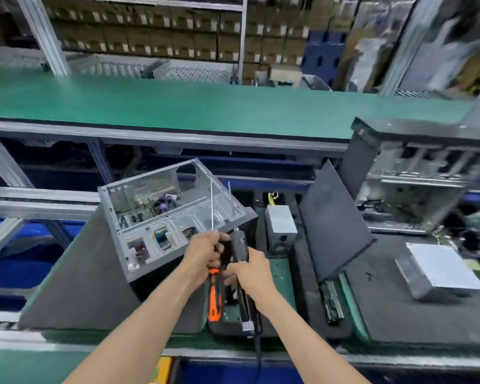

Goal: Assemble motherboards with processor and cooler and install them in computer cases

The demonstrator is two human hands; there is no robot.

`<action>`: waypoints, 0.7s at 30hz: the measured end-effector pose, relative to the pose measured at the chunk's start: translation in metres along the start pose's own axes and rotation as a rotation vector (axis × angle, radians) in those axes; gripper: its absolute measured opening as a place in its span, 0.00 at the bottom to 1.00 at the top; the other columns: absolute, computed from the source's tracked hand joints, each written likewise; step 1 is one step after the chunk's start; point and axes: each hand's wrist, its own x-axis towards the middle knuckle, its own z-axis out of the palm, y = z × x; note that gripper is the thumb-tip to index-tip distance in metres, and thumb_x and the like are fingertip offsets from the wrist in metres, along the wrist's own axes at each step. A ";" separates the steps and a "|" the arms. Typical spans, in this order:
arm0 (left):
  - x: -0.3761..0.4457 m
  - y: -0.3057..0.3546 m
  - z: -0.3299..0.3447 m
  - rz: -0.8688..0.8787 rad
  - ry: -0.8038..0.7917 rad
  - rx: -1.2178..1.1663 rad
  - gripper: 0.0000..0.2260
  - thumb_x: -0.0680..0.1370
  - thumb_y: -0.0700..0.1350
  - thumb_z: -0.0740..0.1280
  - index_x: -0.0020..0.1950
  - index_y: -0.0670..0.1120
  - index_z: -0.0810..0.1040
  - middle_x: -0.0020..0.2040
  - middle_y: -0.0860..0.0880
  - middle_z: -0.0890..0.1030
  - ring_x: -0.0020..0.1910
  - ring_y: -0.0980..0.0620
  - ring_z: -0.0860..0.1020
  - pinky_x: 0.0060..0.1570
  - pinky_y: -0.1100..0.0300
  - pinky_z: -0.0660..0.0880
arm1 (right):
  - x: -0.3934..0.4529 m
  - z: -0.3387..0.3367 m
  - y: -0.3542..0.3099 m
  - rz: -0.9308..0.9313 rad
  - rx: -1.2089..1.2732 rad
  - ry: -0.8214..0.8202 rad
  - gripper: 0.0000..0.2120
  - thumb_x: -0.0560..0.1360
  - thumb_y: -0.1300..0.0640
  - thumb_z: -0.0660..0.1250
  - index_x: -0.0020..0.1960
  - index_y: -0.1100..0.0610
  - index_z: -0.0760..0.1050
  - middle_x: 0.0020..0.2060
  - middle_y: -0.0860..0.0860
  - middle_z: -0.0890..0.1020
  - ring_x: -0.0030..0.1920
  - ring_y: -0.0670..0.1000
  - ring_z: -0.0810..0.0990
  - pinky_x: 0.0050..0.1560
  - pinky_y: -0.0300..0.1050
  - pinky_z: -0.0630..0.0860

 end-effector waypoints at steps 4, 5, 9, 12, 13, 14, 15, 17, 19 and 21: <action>0.006 -0.003 0.024 -0.019 -0.053 0.035 0.17 0.86 0.47 0.56 0.54 0.37 0.79 0.29 0.51 0.70 0.23 0.57 0.60 0.21 0.64 0.58 | -0.004 -0.021 0.006 0.049 0.047 0.040 0.10 0.64 0.66 0.70 0.46 0.61 0.76 0.33 0.54 0.82 0.32 0.55 0.85 0.26 0.44 0.76; 0.007 -0.002 0.030 -0.019 -0.071 0.041 0.17 0.86 0.48 0.56 0.54 0.38 0.80 0.29 0.51 0.70 0.23 0.57 0.60 0.21 0.64 0.59 | -0.003 -0.025 0.006 0.058 0.058 0.048 0.11 0.65 0.66 0.70 0.47 0.62 0.76 0.33 0.53 0.82 0.32 0.54 0.85 0.26 0.44 0.76; 0.008 0.004 0.054 -0.012 -0.119 0.063 0.17 0.85 0.47 0.56 0.54 0.38 0.80 0.31 0.51 0.70 0.24 0.56 0.61 0.22 0.63 0.59 | -0.002 -0.041 0.005 0.047 0.101 0.065 0.10 0.66 0.67 0.70 0.47 0.62 0.77 0.35 0.55 0.82 0.31 0.52 0.82 0.26 0.46 0.77; 0.007 0.010 0.072 0.007 -0.122 0.058 0.16 0.85 0.45 0.56 0.52 0.38 0.80 0.30 0.50 0.70 0.24 0.56 0.61 0.22 0.63 0.58 | 0.000 -0.052 0.005 0.024 0.112 0.072 0.08 0.67 0.67 0.70 0.46 0.61 0.77 0.33 0.54 0.82 0.30 0.53 0.82 0.26 0.46 0.77; 0.007 0.011 0.077 0.012 -0.120 0.054 0.16 0.85 0.44 0.56 0.51 0.38 0.80 0.30 0.50 0.70 0.24 0.56 0.60 0.21 0.64 0.57 | 0.001 -0.056 0.005 0.016 0.111 0.073 0.08 0.67 0.67 0.70 0.46 0.61 0.77 0.32 0.53 0.82 0.30 0.53 0.83 0.26 0.46 0.77; 0.007 0.011 0.082 0.013 -0.117 0.047 0.15 0.85 0.44 0.56 0.51 0.38 0.80 0.30 0.49 0.70 0.24 0.56 0.60 0.20 0.64 0.57 | 0.002 -0.060 0.005 0.011 0.109 0.075 0.08 0.67 0.66 0.70 0.46 0.61 0.78 0.32 0.52 0.82 0.30 0.53 0.83 0.26 0.45 0.77; 0.006 0.011 0.087 0.011 -0.115 0.036 0.15 0.85 0.44 0.56 0.51 0.38 0.80 0.30 0.49 0.70 0.23 0.56 0.60 0.20 0.64 0.57 | 0.003 -0.063 0.005 0.007 0.106 0.078 0.08 0.67 0.66 0.70 0.46 0.61 0.78 0.32 0.53 0.83 0.30 0.53 0.83 0.26 0.45 0.76; 0.004 0.010 0.093 0.003 -0.119 0.017 0.15 0.86 0.43 0.56 0.50 0.39 0.79 0.30 0.49 0.69 0.23 0.57 0.60 0.19 0.64 0.57 | 0.005 -0.069 0.006 0.000 0.103 0.087 0.08 0.68 0.66 0.71 0.46 0.59 0.79 0.33 0.54 0.84 0.30 0.53 0.83 0.25 0.44 0.76; 0.003 0.009 0.098 0.003 -0.129 0.016 0.15 0.86 0.44 0.56 0.48 0.40 0.78 0.28 0.50 0.70 0.22 0.57 0.60 0.19 0.65 0.57 | 0.007 -0.074 0.008 -0.005 0.105 0.094 0.08 0.68 0.67 0.70 0.45 0.58 0.79 0.32 0.53 0.83 0.29 0.53 0.83 0.25 0.43 0.75; 0.002 0.007 0.102 0.003 -0.140 0.019 0.15 0.86 0.44 0.56 0.48 0.40 0.78 0.28 0.51 0.70 0.23 0.57 0.60 0.20 0.65 0.57 | 0.008 -0.079 0.011 -0.016 0.110 0.094 0.07 0.67 0.67 0.70 0.44 0.59 0.79 0.31 0.52 0.83 0.29 0.52 0.82 0.26 0.44 0.76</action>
